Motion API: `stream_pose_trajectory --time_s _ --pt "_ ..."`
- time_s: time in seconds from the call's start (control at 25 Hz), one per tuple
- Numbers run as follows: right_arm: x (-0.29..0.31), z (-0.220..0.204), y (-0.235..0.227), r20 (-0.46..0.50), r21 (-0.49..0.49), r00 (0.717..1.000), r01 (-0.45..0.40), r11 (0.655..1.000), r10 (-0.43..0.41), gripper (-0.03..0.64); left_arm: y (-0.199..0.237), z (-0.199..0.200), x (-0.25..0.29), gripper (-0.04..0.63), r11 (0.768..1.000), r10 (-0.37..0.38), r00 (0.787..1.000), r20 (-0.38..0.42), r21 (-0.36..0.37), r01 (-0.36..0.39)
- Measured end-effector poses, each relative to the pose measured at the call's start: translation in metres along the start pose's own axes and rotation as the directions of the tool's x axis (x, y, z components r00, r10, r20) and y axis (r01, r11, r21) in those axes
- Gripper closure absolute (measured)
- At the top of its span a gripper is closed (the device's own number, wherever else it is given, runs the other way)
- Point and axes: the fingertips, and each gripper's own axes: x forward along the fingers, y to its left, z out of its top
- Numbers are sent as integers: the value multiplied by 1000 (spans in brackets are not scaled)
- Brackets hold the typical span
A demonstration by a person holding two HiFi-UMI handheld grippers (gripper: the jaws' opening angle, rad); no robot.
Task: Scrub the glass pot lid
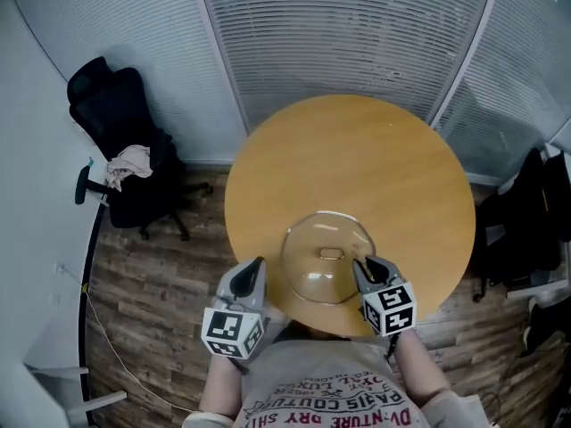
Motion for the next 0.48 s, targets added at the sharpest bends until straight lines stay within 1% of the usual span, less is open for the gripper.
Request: stream_pose_trajectory --time_s 0.08,0.2,0.28,0.4,0.48 --pt "21 0 0 -38 -11 999 7 1000 -8 563 7 2 11 588 999 -45 999 0 13 45" --pt "52 -7 3 -106 -25 994 -6 1000 3 563 18 2 25 588 994 -105 994 -3 30 105" --pt "73 -13 2 -153 -30 988 -10 1000 5 563 26 2 35 588 990 -138 990 6 25 138" --pt "102 -21 -4 -211 -44 977 6 999 -15 563 38 0 46 588 985 -173 985 18 14 173" --pt "119 -30 -11 -242 -56 970 19 998 -32 563 45 -3 51 588 983 -182 983 14 14 182"
